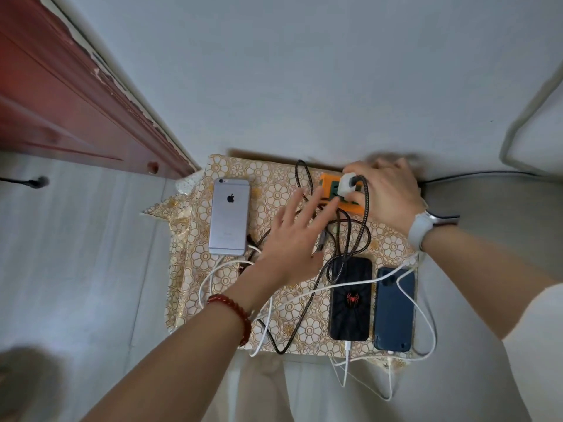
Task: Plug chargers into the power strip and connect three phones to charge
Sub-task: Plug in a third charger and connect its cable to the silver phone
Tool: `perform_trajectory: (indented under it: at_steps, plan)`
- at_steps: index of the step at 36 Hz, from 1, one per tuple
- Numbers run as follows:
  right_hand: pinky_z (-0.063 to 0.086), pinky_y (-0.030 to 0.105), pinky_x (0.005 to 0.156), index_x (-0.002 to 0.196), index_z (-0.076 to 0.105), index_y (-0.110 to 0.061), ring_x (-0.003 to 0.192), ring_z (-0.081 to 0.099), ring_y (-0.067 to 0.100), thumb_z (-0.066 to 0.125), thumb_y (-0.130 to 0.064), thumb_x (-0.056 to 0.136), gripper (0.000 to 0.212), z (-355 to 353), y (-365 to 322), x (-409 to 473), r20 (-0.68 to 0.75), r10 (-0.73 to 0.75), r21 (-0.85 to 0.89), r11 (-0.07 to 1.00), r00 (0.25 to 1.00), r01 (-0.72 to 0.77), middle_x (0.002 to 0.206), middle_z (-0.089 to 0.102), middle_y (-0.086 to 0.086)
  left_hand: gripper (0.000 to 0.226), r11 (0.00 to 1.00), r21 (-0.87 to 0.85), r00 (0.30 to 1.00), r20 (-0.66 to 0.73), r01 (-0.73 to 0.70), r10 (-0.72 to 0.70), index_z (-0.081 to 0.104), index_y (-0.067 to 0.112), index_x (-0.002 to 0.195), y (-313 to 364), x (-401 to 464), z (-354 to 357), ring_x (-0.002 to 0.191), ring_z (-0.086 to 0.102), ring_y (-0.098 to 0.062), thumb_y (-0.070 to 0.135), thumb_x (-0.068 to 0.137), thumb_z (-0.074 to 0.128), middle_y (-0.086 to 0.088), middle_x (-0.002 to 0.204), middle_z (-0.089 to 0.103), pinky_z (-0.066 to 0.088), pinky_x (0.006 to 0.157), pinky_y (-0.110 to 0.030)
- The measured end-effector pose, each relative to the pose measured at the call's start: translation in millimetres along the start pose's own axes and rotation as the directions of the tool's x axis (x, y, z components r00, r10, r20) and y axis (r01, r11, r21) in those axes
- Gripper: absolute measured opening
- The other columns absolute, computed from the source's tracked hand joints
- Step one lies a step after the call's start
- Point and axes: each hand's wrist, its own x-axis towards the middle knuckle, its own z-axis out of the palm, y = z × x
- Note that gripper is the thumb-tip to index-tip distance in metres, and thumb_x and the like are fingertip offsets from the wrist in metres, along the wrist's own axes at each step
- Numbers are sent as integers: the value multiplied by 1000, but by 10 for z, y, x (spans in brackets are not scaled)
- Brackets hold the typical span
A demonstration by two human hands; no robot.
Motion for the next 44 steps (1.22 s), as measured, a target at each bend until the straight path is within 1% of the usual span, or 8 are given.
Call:
perform_trajectory:
  at_steps: [4, 7, 9, 10, 12, 18, 30, 44]
  plan:
    - [20, 35, 75, 118, 51, -26, 96, 52, 25, 61, -37, 83, 38, -20, 41, -10, 28, -22, -22, 1000, 999, 23, 96, 68, 7, 53, 997, 43, 995, -74, -64, 67, 26, 31, 139, 64, 93, -11, 142, -18, -26, 25, 92, 48, 1, 157, -7, -6, 114, -46]
    - [24, 36, 78, 120, 51, -26, 99, 51, 25, 60, -38, 84, 39, -37, 88, -23, 41, -30, -12, 999, 999, 30, 101, 66, 7, 29, 995, 0, 985, -145, -96, 95, 50, 18, 122, -19, 93, -31, 142, 21, -28, 24, 94, 49, -5, 144, 41, 13, 116, -47]
    - [27, 36, 79, 119, 52, -26, 97, 51, 25, 59, -38, 84, 38, -45, 117, -33, 47, -39, -12, 999, 998, 40, 101, 66, 7, 25, 993, -39, 984, -144, -112, 105, 55, 14, 117, -62, 19, -57, 110, 57, -28, 23, 95, 47, -7, 112, 63, 39, 101, -40]
    - [27, 37, 78, 118, 52, -25, 97, 51, 25, 59, -38, 84, 37, -47, 131, -38, 52, -45, -15, 999, 998, 46, 100, 67, 7, 25, 991, -56, 983, -142, -125, 116, 56, 13, 116, -72, -35, -67, 91, 61, -25, 23, 95, 46, -7, 100, 65, 47, 86, -35]
    - [27, 36, 78, 117, 52, -25, 96, 51, 25, 58, -37, 84, 36, -42, 160, -53, 65, -49, -14, 999, 997, 50, 99, 67, 7, 24, 984, -76, 976, -165, -159, 145, 58, 12, 113, -84, -139, -38, 72, 58, -20, 23, 96, 45, -7, 90, 65, 52, 65, -32]
    - [33, 38, 86, 120, 51, -23, 104, 51, 25, 64, -30, 81, 41, -22, 205, -55, 82, 0, 56, 998, 997, -5, 108, 67, 7, 35, 970, -194, 975, -197, -145, 106, 64, 13, 105, -52, -328, 165, 60, 60, -20, 34, 93, 39, -3, 76, 66, 53, 51, -33]
    - [29, 36, 84, 120, 51, -23, 102, 49, 24, 63, -34, 82, 42, -67, 178, -14, 147, -33, 67, 998, 989, 23, 111, 65, 5, 39, 966, -218, 964, -254, -142, 84, 66, 15, 103, -68, -341, 160, 60, 62, -20, 36, 91, 35, -1, 76, 67, 51, 48, -30]
    - [24, 33, 81, 122, 48, -25, 88, 41, 19, 58, -40, 84, 43, -56, 92, 96, 235, -58, -81, 994, 970, 79, 108, 55, 11, 33, 990, -112, 942, -333, -88, 46, 70, 16, 93, -124, -358, 216, 49, 57, -16, 32, 88, 41, 2, 65, 63, 32, 45, -17]
